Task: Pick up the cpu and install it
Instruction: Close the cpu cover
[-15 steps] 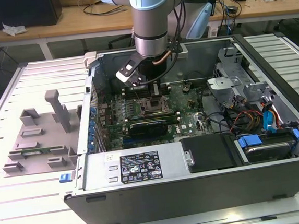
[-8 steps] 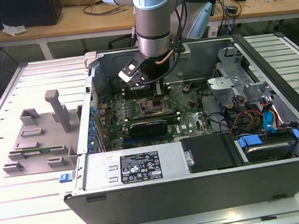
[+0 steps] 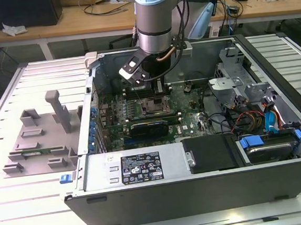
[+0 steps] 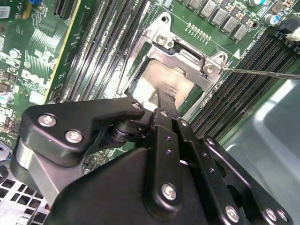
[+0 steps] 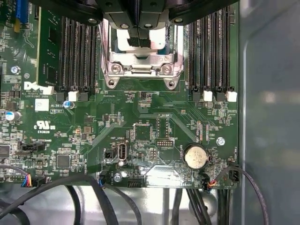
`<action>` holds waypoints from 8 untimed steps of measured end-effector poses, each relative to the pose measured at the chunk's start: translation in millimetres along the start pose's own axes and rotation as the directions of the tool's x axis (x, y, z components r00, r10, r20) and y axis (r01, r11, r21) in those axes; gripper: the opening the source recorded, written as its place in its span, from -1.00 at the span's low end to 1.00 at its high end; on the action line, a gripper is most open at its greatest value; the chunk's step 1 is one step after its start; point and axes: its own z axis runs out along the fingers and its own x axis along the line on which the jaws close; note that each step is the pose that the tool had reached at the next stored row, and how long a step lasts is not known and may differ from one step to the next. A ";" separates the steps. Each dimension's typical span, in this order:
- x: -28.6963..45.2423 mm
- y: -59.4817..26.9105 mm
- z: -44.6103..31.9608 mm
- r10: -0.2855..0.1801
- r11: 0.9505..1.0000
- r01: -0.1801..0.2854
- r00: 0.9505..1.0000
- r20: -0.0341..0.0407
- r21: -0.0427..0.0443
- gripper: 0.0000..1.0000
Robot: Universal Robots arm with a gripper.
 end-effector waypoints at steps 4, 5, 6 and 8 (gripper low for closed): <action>-17.7 -7.5 0.0 0.000 1.000 0.000 1.000 0.000 0.000 -0.79; -17.8 -9.8 0.2 0.000 1.000 0.000 1.000 0.000 0.000 -0.79; -17.7 -12.9 0.8 0.000 1.000 0.000 1.000 0.000 0.000 -0.79; -17.7 -14.6 2.9 0.000 1.000 0.000 1.000 0.000 0.000 -0.79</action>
